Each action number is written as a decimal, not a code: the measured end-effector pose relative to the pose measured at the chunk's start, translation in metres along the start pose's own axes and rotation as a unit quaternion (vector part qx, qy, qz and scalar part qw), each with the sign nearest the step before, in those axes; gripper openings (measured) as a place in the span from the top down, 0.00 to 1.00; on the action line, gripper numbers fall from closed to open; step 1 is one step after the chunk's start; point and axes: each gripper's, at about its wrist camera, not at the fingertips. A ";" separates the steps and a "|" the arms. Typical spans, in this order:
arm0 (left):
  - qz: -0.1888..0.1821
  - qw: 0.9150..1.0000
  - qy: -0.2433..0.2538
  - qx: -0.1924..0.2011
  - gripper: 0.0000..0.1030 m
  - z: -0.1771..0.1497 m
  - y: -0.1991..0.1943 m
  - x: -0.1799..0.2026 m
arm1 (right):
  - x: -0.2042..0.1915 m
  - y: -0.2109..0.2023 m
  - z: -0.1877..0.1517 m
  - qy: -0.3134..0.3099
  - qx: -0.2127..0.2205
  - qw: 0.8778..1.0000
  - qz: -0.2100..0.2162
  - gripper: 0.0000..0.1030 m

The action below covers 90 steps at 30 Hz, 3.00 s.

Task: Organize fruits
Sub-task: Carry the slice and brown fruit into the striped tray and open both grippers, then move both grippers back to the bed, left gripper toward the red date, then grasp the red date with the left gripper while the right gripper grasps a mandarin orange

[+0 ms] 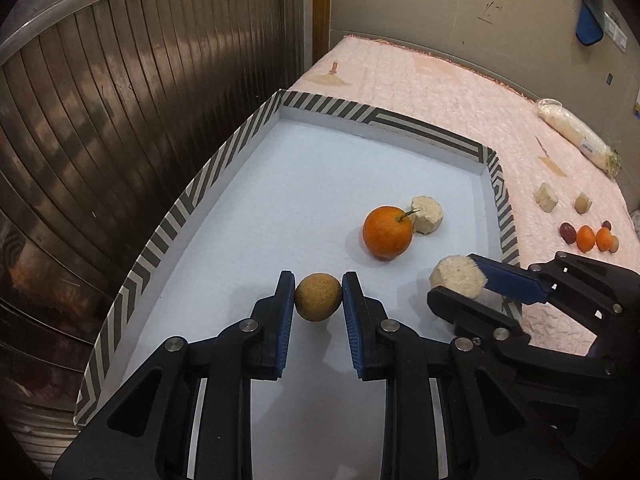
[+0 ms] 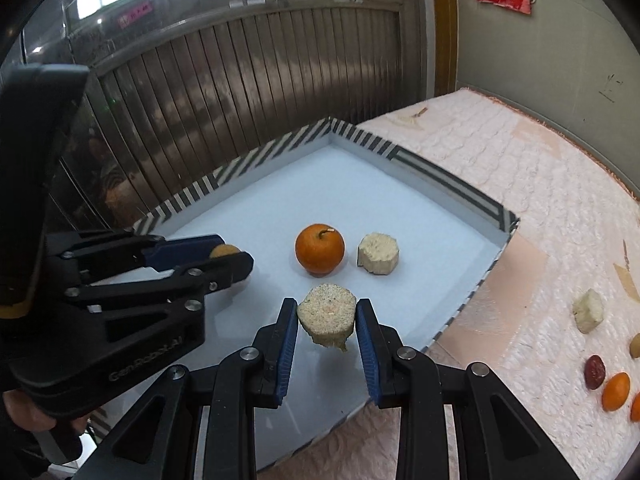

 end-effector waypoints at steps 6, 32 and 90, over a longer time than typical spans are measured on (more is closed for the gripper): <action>0.002 1.000 -0.009 -0.015 0.77 0.003 0.008 -0.004 | -0.003 0.008 0.003 -0.006 -0.011 1.000 -0.002 0.72; -0.034 0.999 -0.026 0.001 0.49 0.007 -0.024 0.025 | 0.017 -0.063 -0.018 0.040 0.052 0.998 -0.025 0.67; -0.134 0.973 0.182 -0.050 0.50 -0.032 0.056 0.263 | 0.161 -0.152 -0.181 0.209 0.035 0.969 -0.127 0.64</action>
Point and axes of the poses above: each gripper's, at about its wrist camera, not at the fingertips, and y roughly the way its jaws point, x to its right, z to its top, and after that the axes turned 14 degrees about -y, right-handed
